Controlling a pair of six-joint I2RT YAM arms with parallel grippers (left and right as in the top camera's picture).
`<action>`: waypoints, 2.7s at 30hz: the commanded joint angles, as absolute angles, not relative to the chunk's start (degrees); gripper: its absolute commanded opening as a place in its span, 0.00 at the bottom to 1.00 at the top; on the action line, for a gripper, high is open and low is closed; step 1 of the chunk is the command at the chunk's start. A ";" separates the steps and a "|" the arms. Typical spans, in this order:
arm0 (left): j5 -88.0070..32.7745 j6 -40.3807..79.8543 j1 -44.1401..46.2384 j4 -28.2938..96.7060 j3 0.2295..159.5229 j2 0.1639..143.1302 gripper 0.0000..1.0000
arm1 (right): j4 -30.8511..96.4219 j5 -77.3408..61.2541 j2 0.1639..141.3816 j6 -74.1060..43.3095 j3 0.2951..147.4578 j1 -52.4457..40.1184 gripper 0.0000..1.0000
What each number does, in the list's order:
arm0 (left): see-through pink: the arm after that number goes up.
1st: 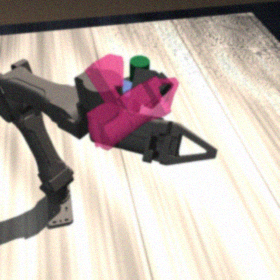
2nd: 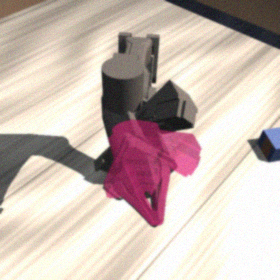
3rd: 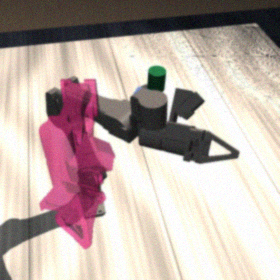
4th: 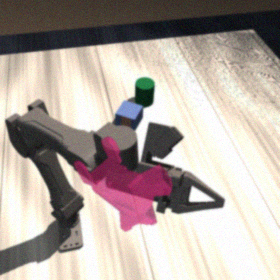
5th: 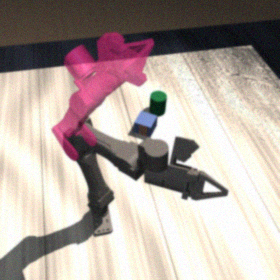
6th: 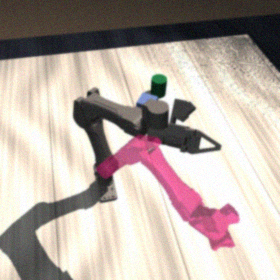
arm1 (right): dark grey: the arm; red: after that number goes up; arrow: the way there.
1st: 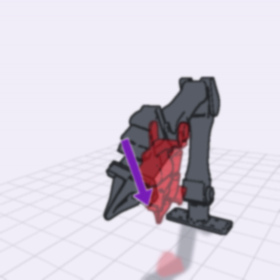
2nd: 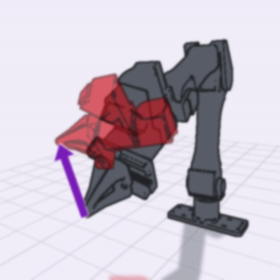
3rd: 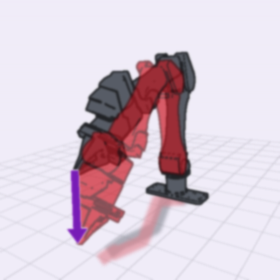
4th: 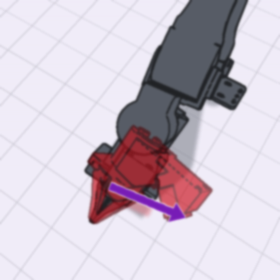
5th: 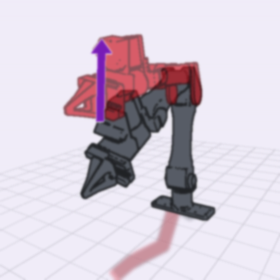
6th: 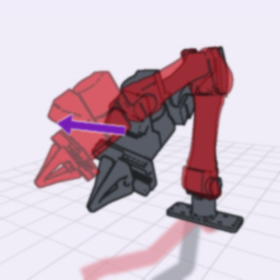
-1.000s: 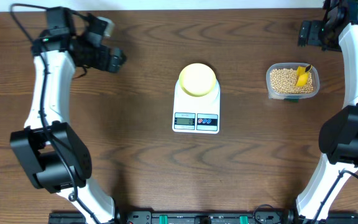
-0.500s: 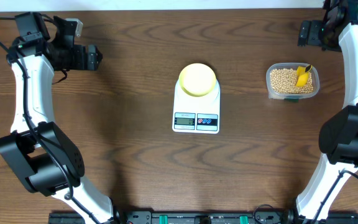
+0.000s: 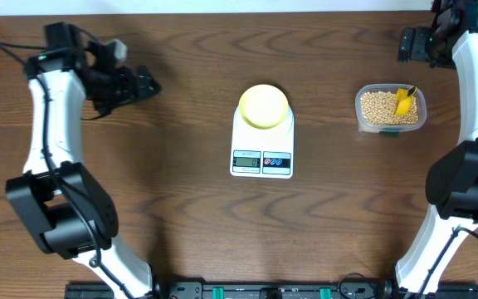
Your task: Scoop item into bowl and weigh 50g on scale
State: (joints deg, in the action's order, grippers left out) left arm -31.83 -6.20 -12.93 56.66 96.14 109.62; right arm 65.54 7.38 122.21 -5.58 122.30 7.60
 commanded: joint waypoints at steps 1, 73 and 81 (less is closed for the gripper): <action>-30.46 -4.91 -8.14 58.70 96.73 109.71 0.98 | 65.56 8.01 122.15 -5.08 123.24 7.81 0.99; -16.23 -31.29 30.65 62.35 85.71 107.00 0.98 | 65.56 8.01 122.17 -5.08 123.24 7.84 0.99; -16.27 -30.76 30.65 62.04 85.71 107.00 0.98 | 65.56 8.01 122.17 -5.08 123.24 7.84 0.99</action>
